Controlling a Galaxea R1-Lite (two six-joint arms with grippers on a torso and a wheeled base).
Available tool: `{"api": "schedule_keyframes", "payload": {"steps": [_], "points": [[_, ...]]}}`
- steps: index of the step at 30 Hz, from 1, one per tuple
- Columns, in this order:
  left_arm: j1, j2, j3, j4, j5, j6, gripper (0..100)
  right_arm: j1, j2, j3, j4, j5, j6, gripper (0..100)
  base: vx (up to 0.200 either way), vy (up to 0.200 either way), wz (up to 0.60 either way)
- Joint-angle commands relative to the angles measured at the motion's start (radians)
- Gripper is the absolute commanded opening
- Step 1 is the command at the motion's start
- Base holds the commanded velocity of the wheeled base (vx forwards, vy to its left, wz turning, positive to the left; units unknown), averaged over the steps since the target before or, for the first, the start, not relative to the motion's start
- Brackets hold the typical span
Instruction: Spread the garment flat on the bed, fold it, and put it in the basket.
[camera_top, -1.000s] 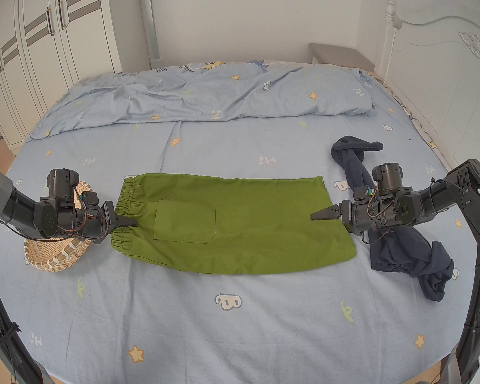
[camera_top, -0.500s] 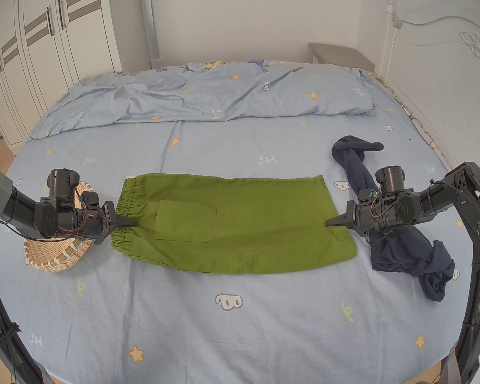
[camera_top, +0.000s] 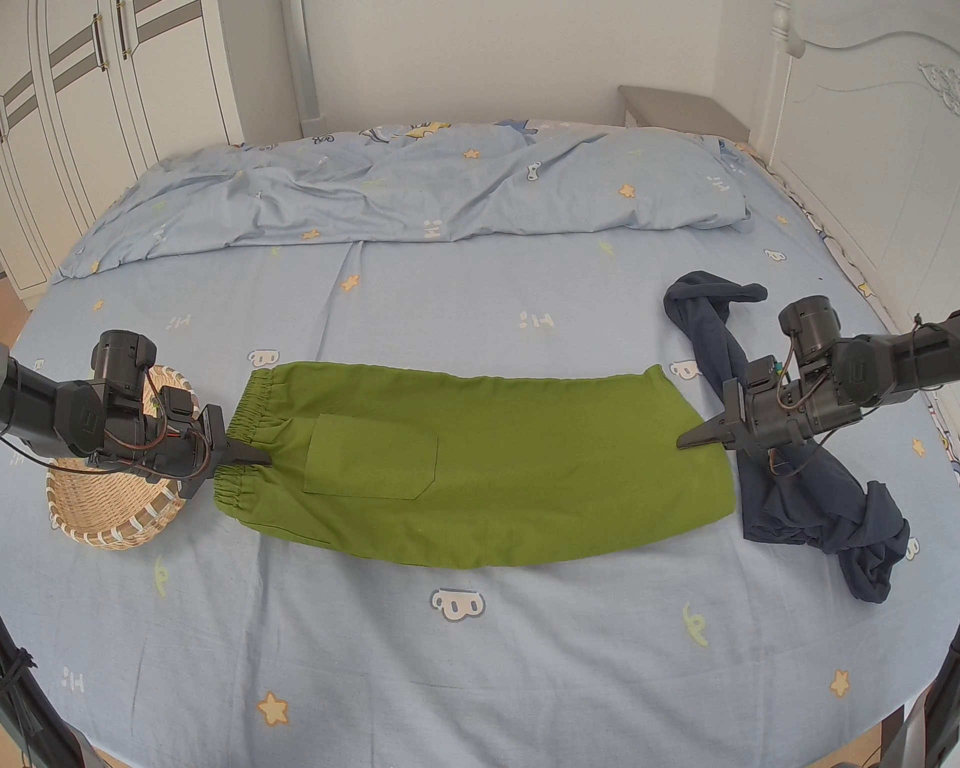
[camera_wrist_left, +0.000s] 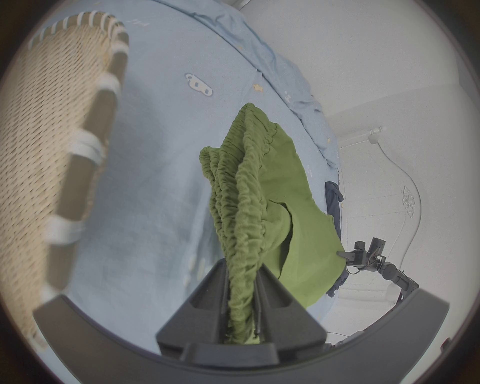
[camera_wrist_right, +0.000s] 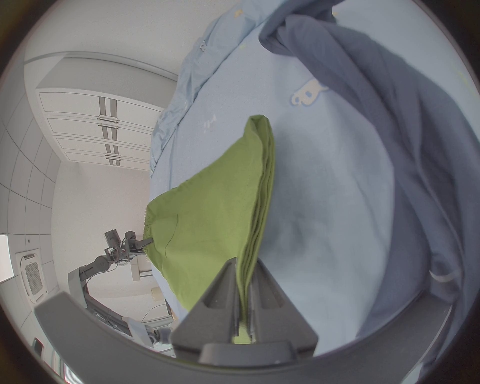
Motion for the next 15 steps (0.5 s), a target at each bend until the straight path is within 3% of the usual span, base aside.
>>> {"api": "schedule_keyframes", "payload": {"steps": [1,8,15], "points": [[-0.004,-0.080,-0.038,0.102,-0.001,0.008,0,0.000,-0.179,0.035,0.092,0.001,-0.007,0,0.000,0.000,0.00],[-0.006,-0.149,0.051,0.215,-0.004,0.046,0,0.010,-0.281,0.165,0.122,0.000,-0.007,0,0.000,0.000,0.00],[-0.012,-0.332,0.349,0.212,0.001,0.131,0,0.013,-0.432,0.452,0.110,0.000,-0.045,0,0.000,0.000,0.00]]}}
